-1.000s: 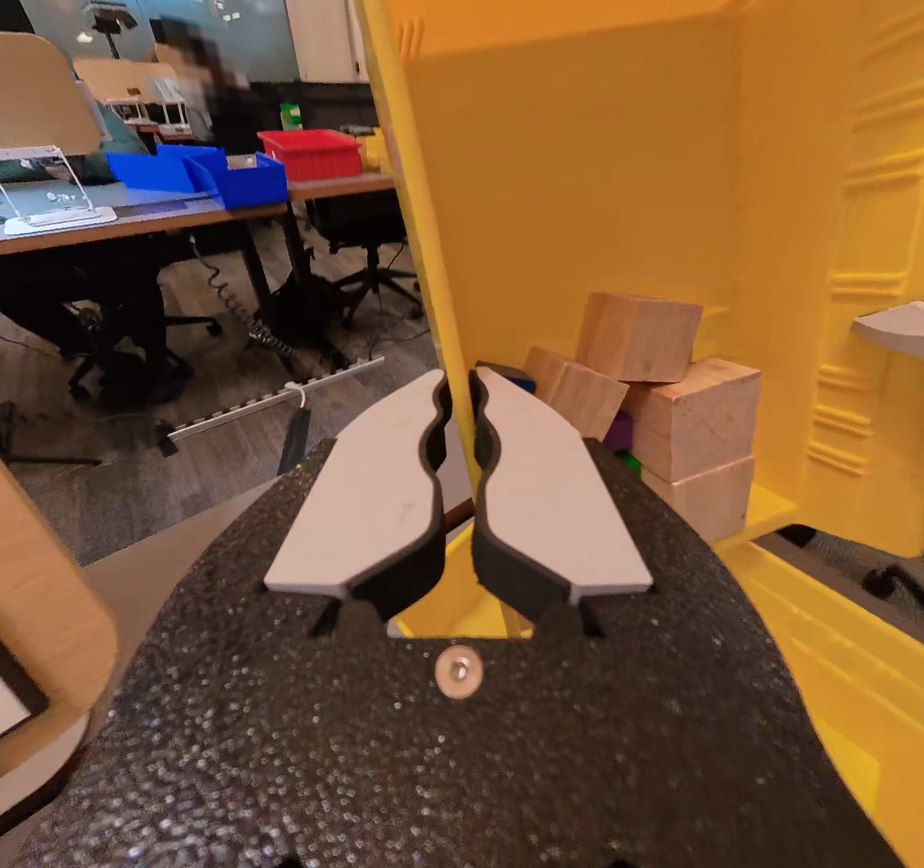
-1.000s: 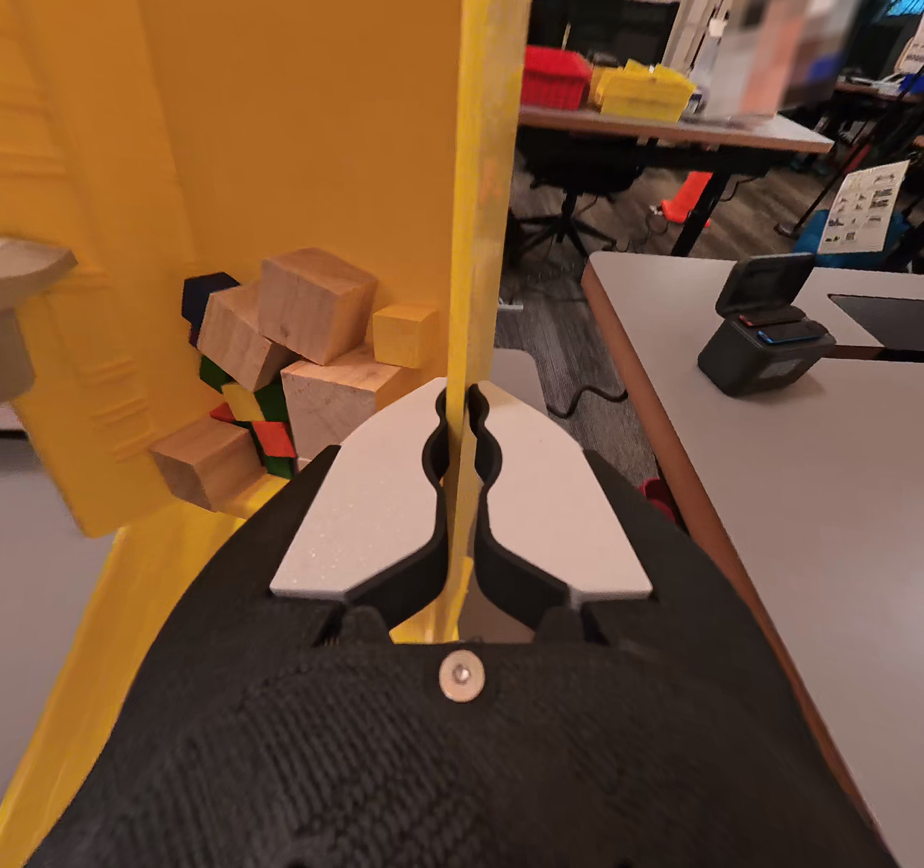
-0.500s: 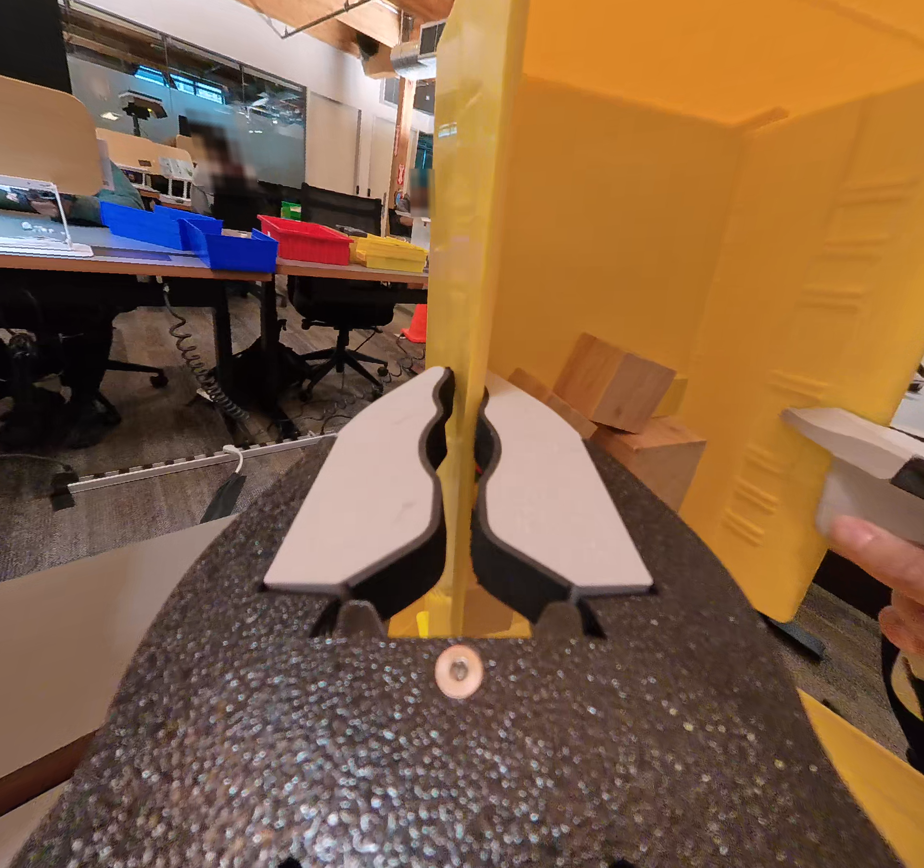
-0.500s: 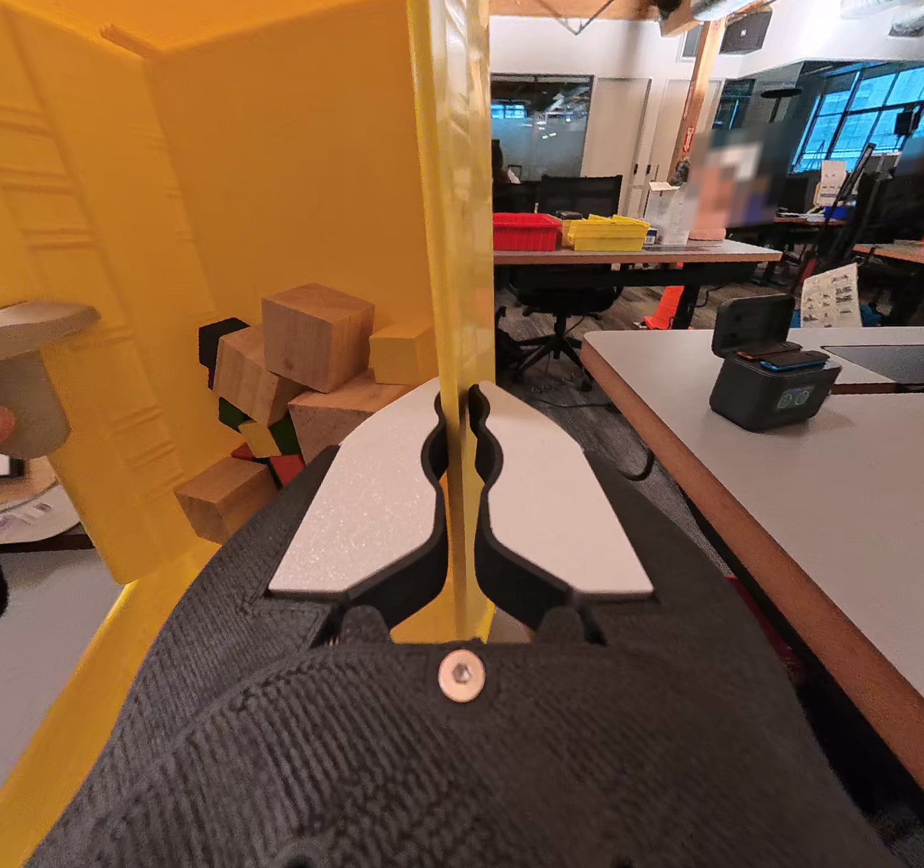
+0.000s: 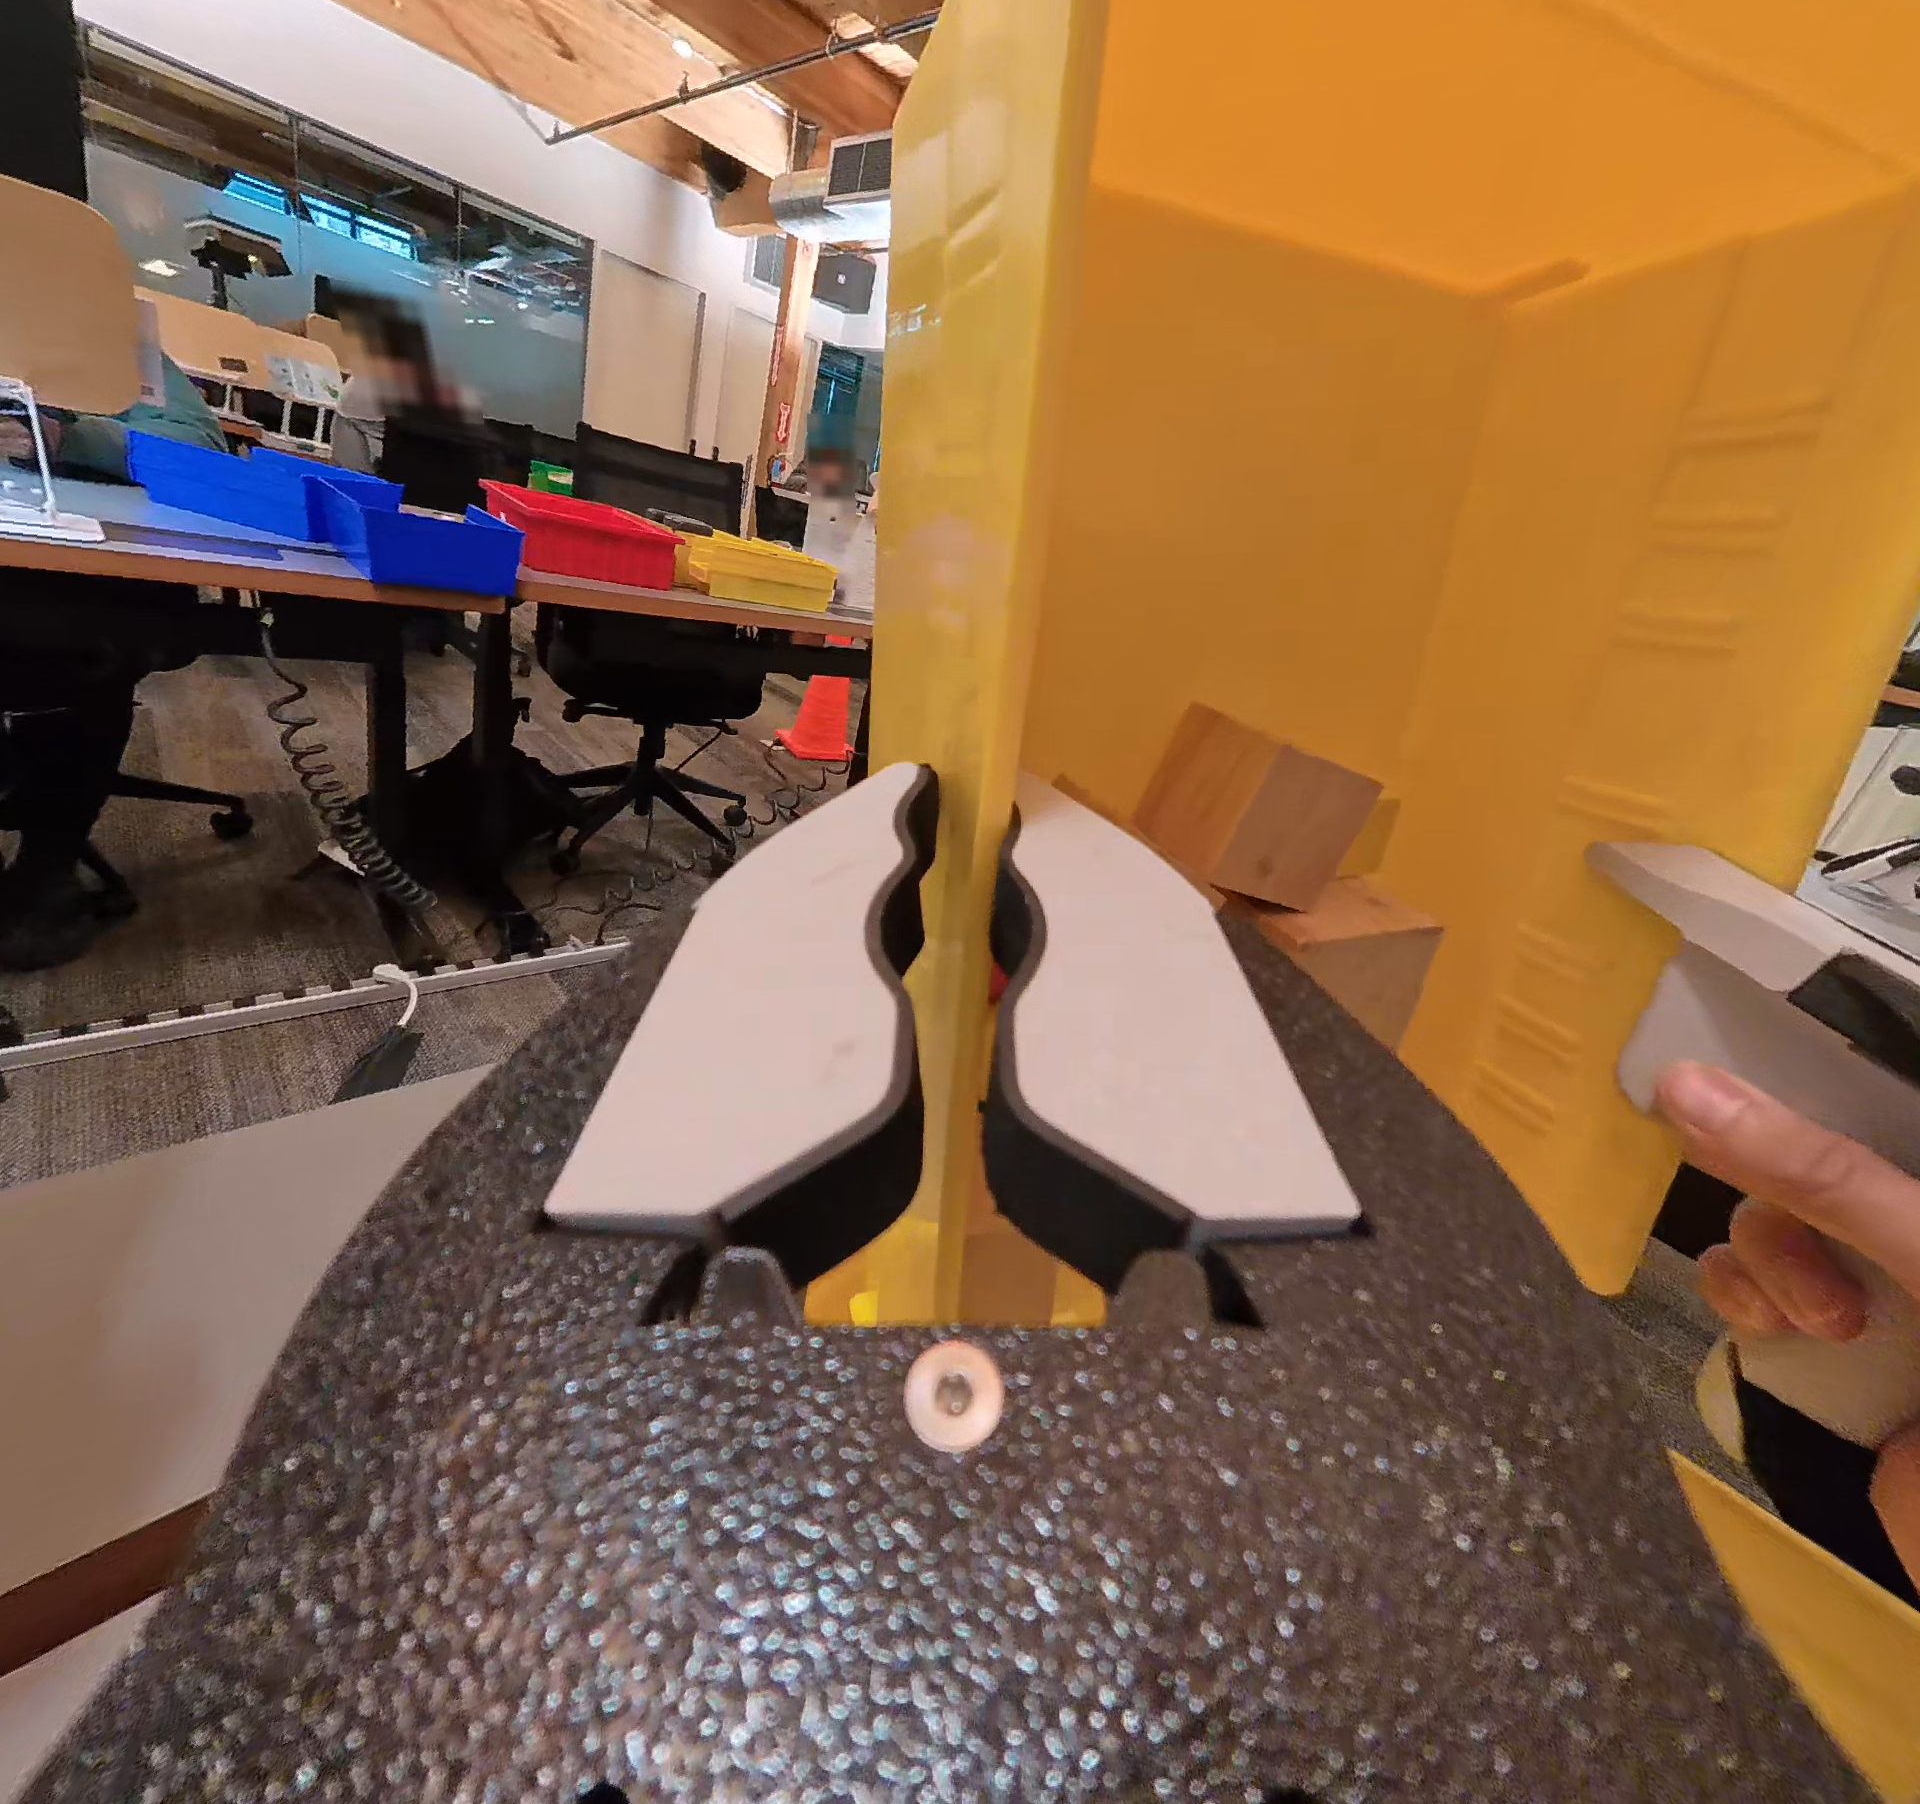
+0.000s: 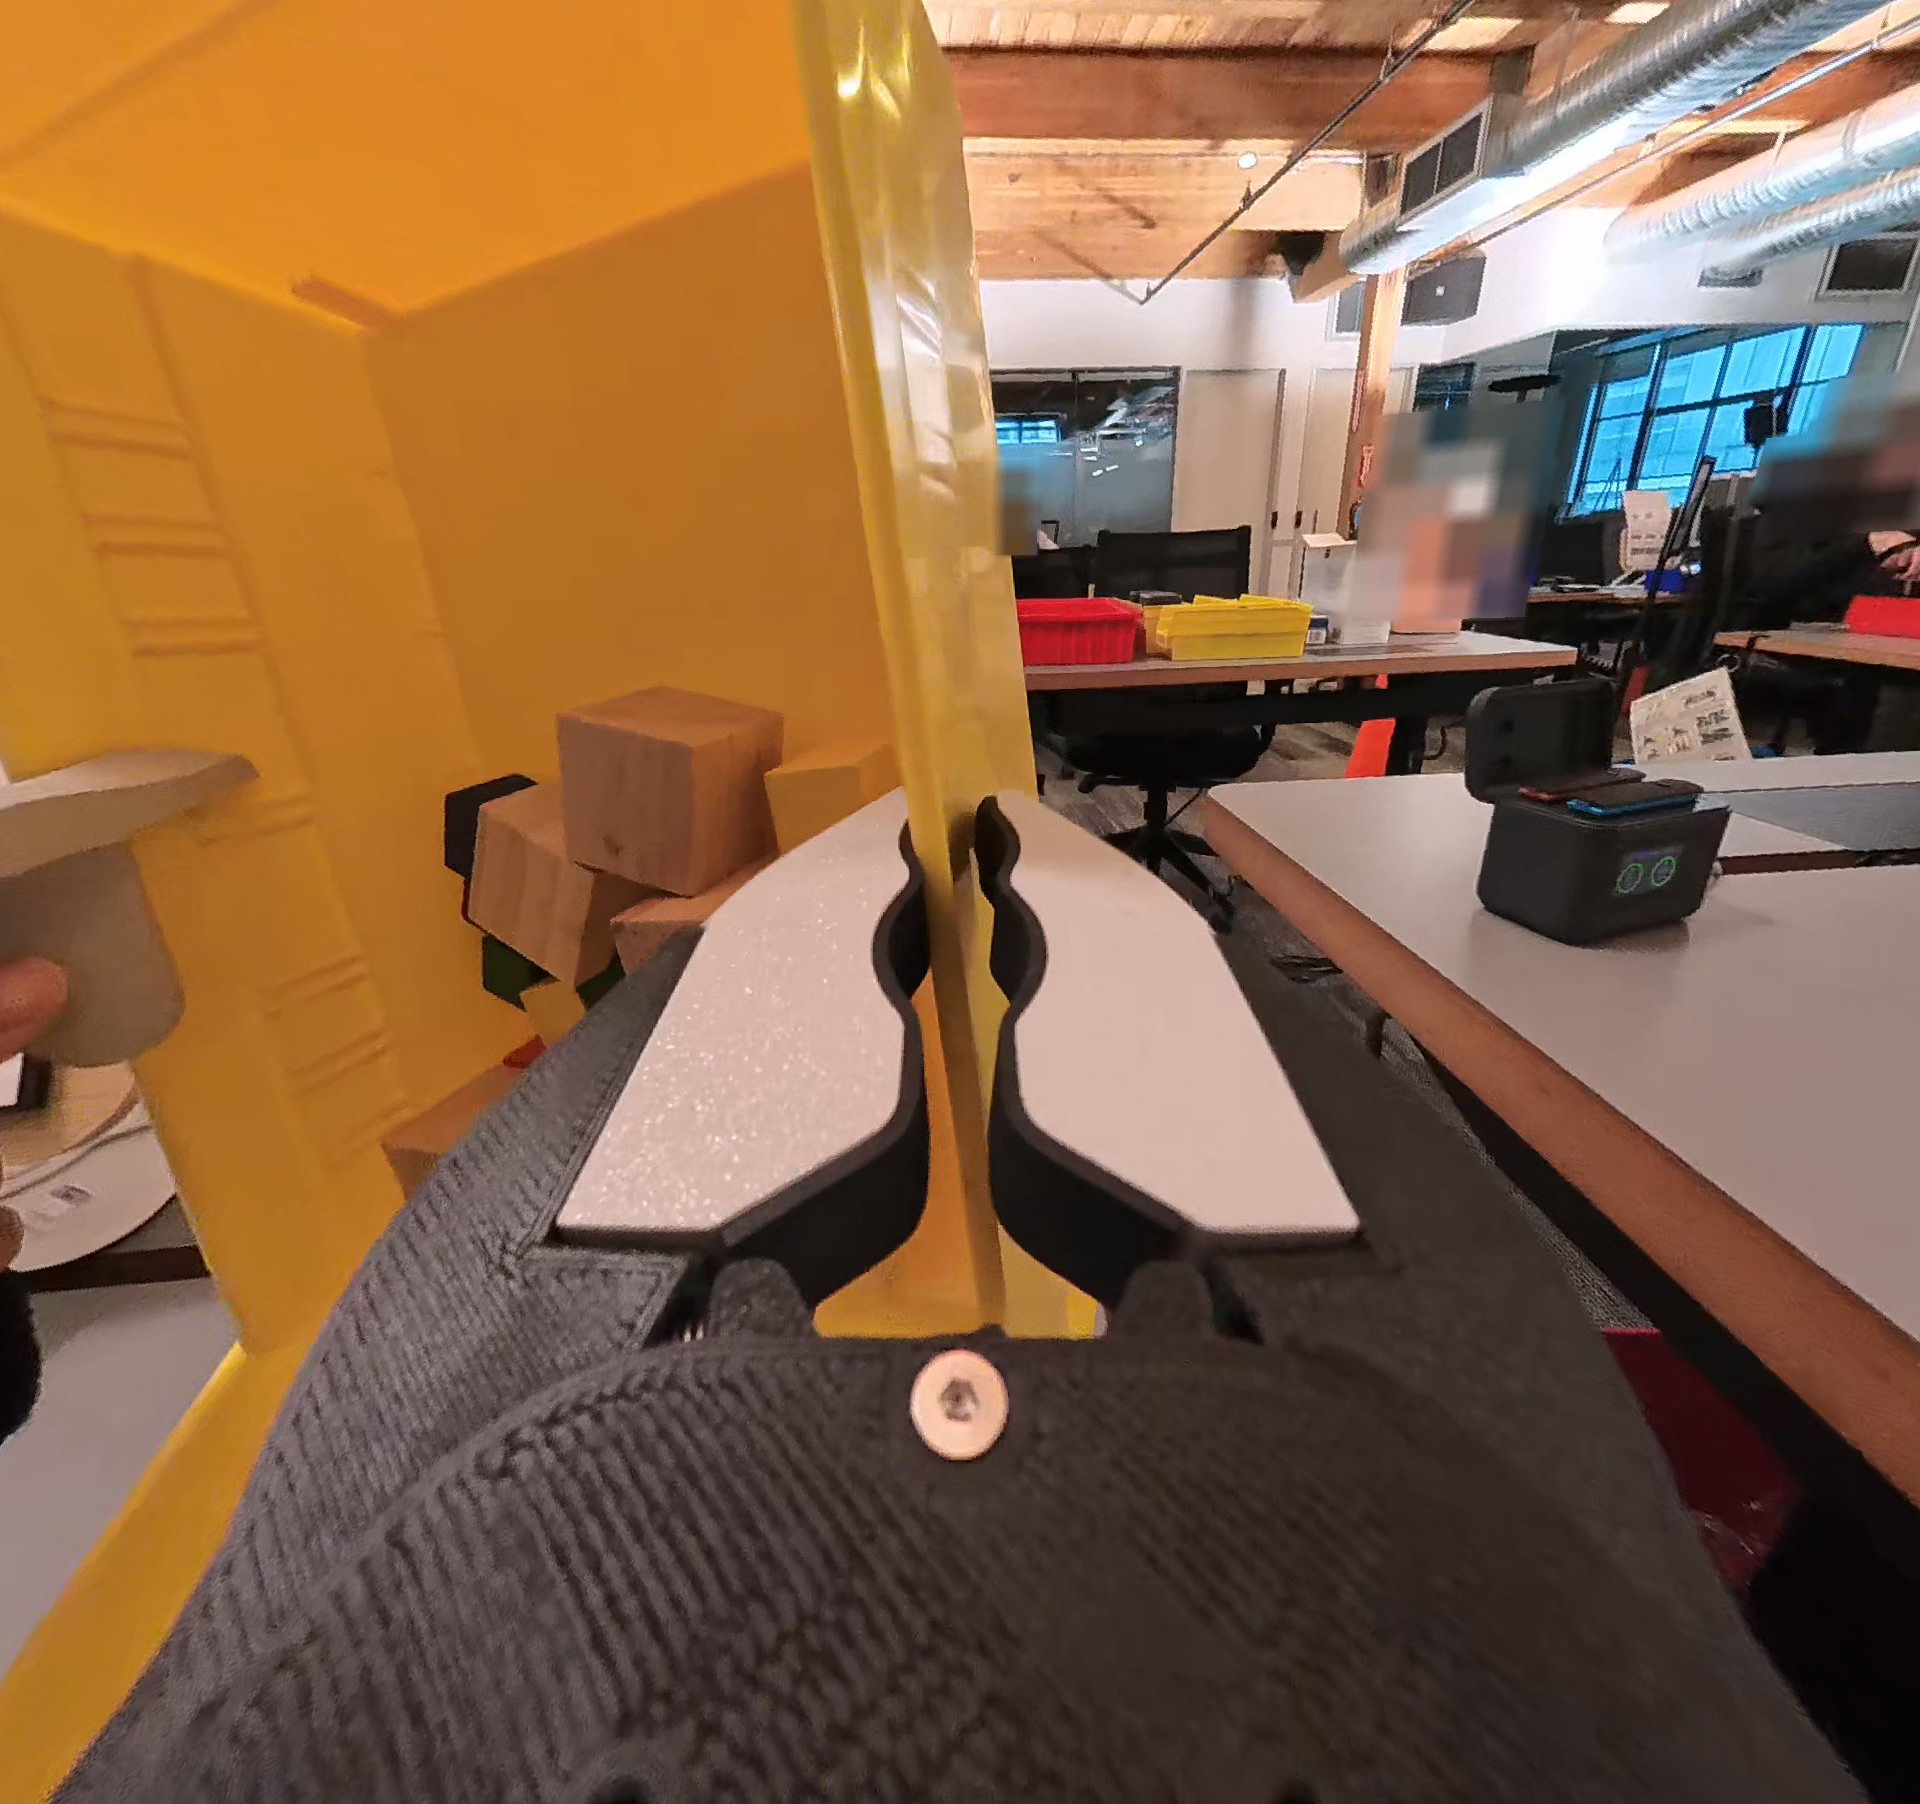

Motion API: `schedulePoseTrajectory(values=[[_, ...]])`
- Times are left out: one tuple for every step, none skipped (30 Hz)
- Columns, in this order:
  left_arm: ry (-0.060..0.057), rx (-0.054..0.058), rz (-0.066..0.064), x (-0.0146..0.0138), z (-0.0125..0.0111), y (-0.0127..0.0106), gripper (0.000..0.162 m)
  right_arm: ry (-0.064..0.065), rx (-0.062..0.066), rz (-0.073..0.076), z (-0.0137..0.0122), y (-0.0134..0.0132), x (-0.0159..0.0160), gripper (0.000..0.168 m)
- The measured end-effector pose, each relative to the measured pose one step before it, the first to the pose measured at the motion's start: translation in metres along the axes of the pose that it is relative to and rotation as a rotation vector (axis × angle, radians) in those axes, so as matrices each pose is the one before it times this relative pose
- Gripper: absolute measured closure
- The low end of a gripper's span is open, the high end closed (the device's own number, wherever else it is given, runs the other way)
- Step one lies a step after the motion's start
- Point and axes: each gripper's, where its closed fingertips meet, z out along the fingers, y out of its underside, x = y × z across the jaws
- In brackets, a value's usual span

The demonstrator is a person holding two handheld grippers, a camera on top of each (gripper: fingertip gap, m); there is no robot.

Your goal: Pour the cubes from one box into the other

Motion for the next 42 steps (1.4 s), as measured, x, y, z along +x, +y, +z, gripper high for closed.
schedulePoseTrajectory(values=[[0.0071, 0.0021, 0.0008, -0.00023, 0.00035, 0.00034, 0.155, -0.0045, 0.0069, 0.0026, 0.00107, -0.00038, -0.00016, 0.161], [0.0063, -0.0012, -0.0042, -0.00082, 0.00051, 0.00044, 0.155, -0.0092, 0.0095, 0.0044, 0.00117, -0.00076, -0.00010, 0.161], [0.0076, 0.0019, -0.0136, -0.00014, 0.00007, -0.00091, 0.154, -0.0041, 0.0057, 0.0062, 0.00066, -0.00071, -0.00031, 0.161], [0.0019, 0.0081, -0.0015, 0.00082, -0.00030, -0.00261, 0.153, 0.0053, -0.0027, -0.0063, 0.00057, -0.00096, -0.00034, 0.161], [-0.0013, 0.0112, 0.0134, 0.00097, 0.00003, -0.00321, 0.153, 0.0058, 0.0051, -0.0132, 0.00035, -0.00174, -0.00038, 0.161], [0.0035, 0.0058, 0.0067, 0.00032, 0.00077, -0.00175, 0.153, -0.0005, 0.0122, 0.0064, 0.00069, -0.00185, -0.00020, 0.161], [0.0042, -0.0016, -0.0101, -0.00012, 0.00096, -0.00061, 0.153, -0.0012, 0.0083, 0.0146, 0.00101, -0.00121, 0.00017, 0.161], [0.0042, 0.0043, -0.0060, 0.00102, 0.00019, -0.00228, 0.153, 0.0042, 0.0067, 0.0079, 0.00028, -0.00229, 0.00039, 0.161], [0.0015, 0.0075, 0.0209, 0.00186, -0.00024, -0.00283, 0.153, 0.0012, 0.0155, 0.0027, -0.00018, -0.00372, -0.00031, 0.161], [0.0072, 0.0028, 0.0145, 0.00105, 0.00001, -0.00163, 0.153, -0.0067, 0.0203, 0.0113, 0.00026, -0.00350, -0.00032, 0.160], [0.0075, -0.0001, -0.0129, -0.00007, 0.00041, -0.00053, 0.153, -0.0031, 0.0084, 0.0071, 0.00056, -0.00202, 0.00017, 0.160], [0.0058, 0.0056, -0.0101, 0.00081, 0.00004, -0.00173, 0.153, 0.0021, 0.0048, -0.0150, 0.00066, -0.00198, -0.00045, 0.160], [-0.0068, 0.0064, 0.0095, 0.00033, -0.00016, -0.00237, 0.153, -0.0068, 0.0065, -0.0048, 0.00084, -0.00174, -0.00104, 0.161], [-0.0014, 0.0100, -0.0019, 0.00034, -0.00003, -0.00270, 0.153, -0.0093, 0.0087, 0.0187, 0.00055, -0.00171, -0.00036, 0.160], [0.0092, 0.0131, -0.0163, 0.00126, 0.00008, -0.00340, 0.152, -0.0062, 0.0169, 0.0198, 0.00012, -0.00285, -0.00011, 0.160], [0.0052, 0.0095, 0.0022, 0.00192, 0.00015, -0.00320, 0.152, -0.0046, 0.0222, 0.0069, -0.00015, -0.00318, -0.00034, 0.160], [0.0045, 0.0127, 0.0129, 0.00215, 0.00016, -0.00333, 0.152, -0.0037, 0.0218, 0.0079, -0.00004, -0.00274, 0.00033, 0.160], [0.0105, 0.0164, 0.0000, 0.00222, 0.00047, -0.00368, 0.152, -0.0102, 0.0240, 0.0175, 0.00015, -0.00278, 0.00039, 0.159], [0.0073, 0.0131, 0.0005, 0.00145, 0.00067, -0.00330, 0.152, -0.0202, 0.0346, 0.0081, -0.00015, -0.00366, -0.00070, 0.159], [0.0084, 0.0115, 0.0119, 0.00153, 0.00088, -0.00204, 0.152, -0.0054, 0.0206, 0.0022, -0.00018, -0.00196, 0.00043, 0.159], [0.0114, 0.0087, 0.0030, 0.00139, 0.00096, -0.00085, 0.152, 0.0008, 0.0058, 0.0070, 0.00032, -0.00026, 0.00086, 0.159], [0.0027, 0.0029, -0.0116, -0.00004, 0.00064, 0.00020, 0.152, -0.0112, 0.0104, 0.0126, 0.00031, -0.00015, -0.00002, 0.158], [0.0014, 0.0041, -0.0088, -0.00047, 0.00013, 0.00044, 0.151, -0.0045, 0.0026, 0.0071, 0.00018, 0.00071, 0.00069, 0.158], [0.0021, 0.0011, -0.0026, -0.00006, 0.00019, 0.00134, 0.151, 0.0032, -0.0060, -0.0012, 0.00013, 0.00127, 0.00091, 0.158], [-0.0053, -0.0066, 0.0028, -0.00052, -0.00012, 0.00242, 0.151, -0.0020, 0.0058, -0.0005, -0.00007, 0.00012, -0.00011, 0.158], [0.0000, -0.0003, -0.0062, -0.00016, -0.00031, 0.00199, 0.151, -0.0006, 0.0104, 0.0044, -0.00045, -0.00036, 0.00022, 0.158], [0.0028, -0.0024, -0.0073, 0.00002, -0.00033, 0.00236, 0.151, 0.0057, 0.0014, -0.0039, 0.00003, 0.00075, 0.00067, 0.158], [-0.0057, -0.0040, 0.0038, -0.00042, 0.00004, 0.00234, 0.151, 0.0024, -0.0030, -0.0059, 0.00008, 0.00096, 0.00032, 0.158], [-0.0025, -0.0003, -0.0061, -0.00053, 0.00020, 0.00119, 0.151, -0.0022, 0.0047, 0.0015, 0.00011, -0.00032, 0.00001, 0.158], [0.0032, -0.0005, -0.0140, -0.00014, 0.00035, 0.00027, 0.151, -0.0010, -0.0013, -0.0030, 0.00050, 0.00041, -0.00004, 0.158], [-0.0027, 0.0001, 0.0097, -0.00039, 0.00041, 0.00010, 0.151, -0.0079, 0.0042, 0.0057, 0.00031, 0.00037, -0.00037, 0.158], [-0.0025, 0.0049, 0.0075, -0.00061, 0.00029, -0.00004, 0.151, -0.0106, 0.0048, 0.0119, 0.00037, 0.00130, 0.00012, 0.158], [0.0043, 0.0040, -0.0088, -0.00034, 0.00058, -0.00034, 0.151, -0.0010, -0.0011, 0.0047, 0.00030, 0.00180, 0.00106, 0.158], [0.0012, -0.0049, 0.0050, 0.00007, 0.00077, 0.00006, 0.151, -0.0013, 0.0020, 0.0055, 0.00026, 0.00070, 0.00051, 0.157], [-0.0012, 0.0005, 0.0148, 0.00029, 0.00033, -0.00069, 0.151, -0.0043, 0.0081, 0.0163, 0.00024, -0.00002, 0.00033, 0.157], [0.0085, 0.0135, -0.0028, 0.00144, -0.00001, -0.00234, 0.151, -0.0044, 0.0155, 0.0055, 0.00012, -0.00123, 0.00006, 0.157], [0.0054, 0.0109, 0.0020, 0.00127, -0.00019, -0.00255, 0.150, -0.0076, 0.0139, 0.0038, 0.00030, -0.00128, -0.00058, 0.157], [0.0010, 0.0049, 0.0181, 0.00071, 0.00006, -0.00202, 0.150, -0.0084, 0.0081, 0.0119, 0.00071, -0.00027, -0.00028, 0.157], [0.0045, 0.0017, 0.0154, 0.00046, 0.00035, -0.00170, 0.150, -0.0024, 0.0011, 0.0079, 0.00048, 0.00047, 0.00061, 0.157], [0.0079, -0.0027, 0.0041, -0.00004, 0.00041, -0.00097, 0.150, -0.0031, 0.0010, 0.0049, 0.00044, 0.00040, 0.00037, 0.157], [0.0049, -0.0041, 0.0054, -0.00034, 0.00039, -0.00038, 0.150, -0.0060, -0.0009, 0.0060, 0.00059, 0.00046, 0.00001, 0.157], [0.0048, 0.0008, 0.0058, -0.00004, 0.00028, -0.00050, 0.150, -0.0021, 0.0031, 0.0022, 0.00055, -0.00004, 0.00011, 0.157]])
